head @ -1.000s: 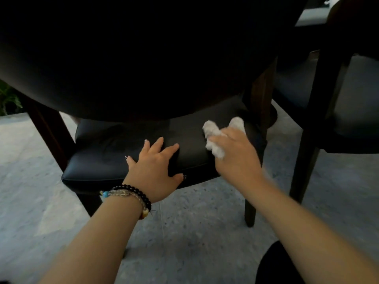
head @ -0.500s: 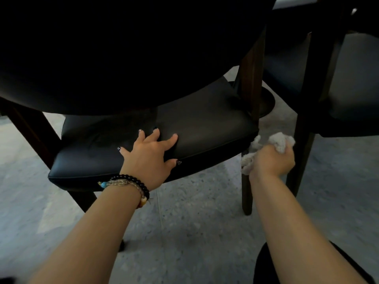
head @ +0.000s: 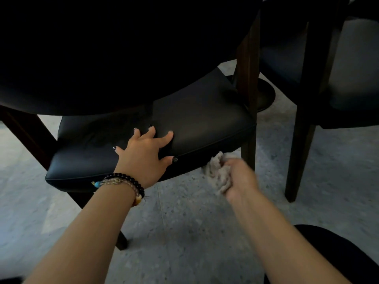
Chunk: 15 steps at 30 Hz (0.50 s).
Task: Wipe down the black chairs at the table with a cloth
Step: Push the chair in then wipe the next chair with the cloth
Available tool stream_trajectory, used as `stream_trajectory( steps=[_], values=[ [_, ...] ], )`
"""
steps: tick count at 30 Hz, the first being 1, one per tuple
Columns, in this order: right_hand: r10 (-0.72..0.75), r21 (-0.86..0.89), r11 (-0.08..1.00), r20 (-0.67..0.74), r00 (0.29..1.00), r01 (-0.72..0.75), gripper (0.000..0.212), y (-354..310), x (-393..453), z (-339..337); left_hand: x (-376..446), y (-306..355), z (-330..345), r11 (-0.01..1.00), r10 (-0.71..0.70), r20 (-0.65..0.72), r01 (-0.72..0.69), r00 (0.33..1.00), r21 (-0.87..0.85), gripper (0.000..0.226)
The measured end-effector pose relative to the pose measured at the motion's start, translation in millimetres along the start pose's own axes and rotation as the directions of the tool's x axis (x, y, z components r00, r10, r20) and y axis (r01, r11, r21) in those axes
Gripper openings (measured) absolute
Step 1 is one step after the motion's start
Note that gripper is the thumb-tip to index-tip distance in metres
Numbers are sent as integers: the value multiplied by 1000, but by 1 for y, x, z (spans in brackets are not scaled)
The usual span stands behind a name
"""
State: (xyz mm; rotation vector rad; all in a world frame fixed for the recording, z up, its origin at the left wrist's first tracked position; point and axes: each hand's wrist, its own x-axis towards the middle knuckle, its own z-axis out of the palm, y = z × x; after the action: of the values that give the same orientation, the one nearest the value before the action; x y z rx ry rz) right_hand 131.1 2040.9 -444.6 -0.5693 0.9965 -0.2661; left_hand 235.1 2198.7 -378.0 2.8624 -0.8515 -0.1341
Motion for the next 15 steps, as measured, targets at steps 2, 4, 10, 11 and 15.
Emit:
stream_trajectory(
  steps=[2, 4, 10, 11, 15],
  values=[
    [-261, -75, 965, -159, 952, 252, 22, -20, 7, -3, -4, 0, 2, 1000, 1, -1, -1, 1000, 8, 63],
    [-600, -182, 800, -209, 772, 572, 19, -32, 5, -4, -6, -1, 2, 1000, 2, 12, -2, 1000, 18, 64],
    [-726, -628, -121, 584, 362, 769, 48, -20, 7, 9, -4, 1, -2, 999, -25, 59, 24, 998, 27, 65],
    [-718, -629, -116, 588, 373, 768, 48, -22, 7, 9, -4, 2, -3, 999, -29, 65, 28, 997, 17, 65],
    [-829, -544, 188, 359, 429, 818, 27, -62, -7, 3, -4, 7, -10, 997, -10, 79, 16, 997, -79, 62]
  ],
)
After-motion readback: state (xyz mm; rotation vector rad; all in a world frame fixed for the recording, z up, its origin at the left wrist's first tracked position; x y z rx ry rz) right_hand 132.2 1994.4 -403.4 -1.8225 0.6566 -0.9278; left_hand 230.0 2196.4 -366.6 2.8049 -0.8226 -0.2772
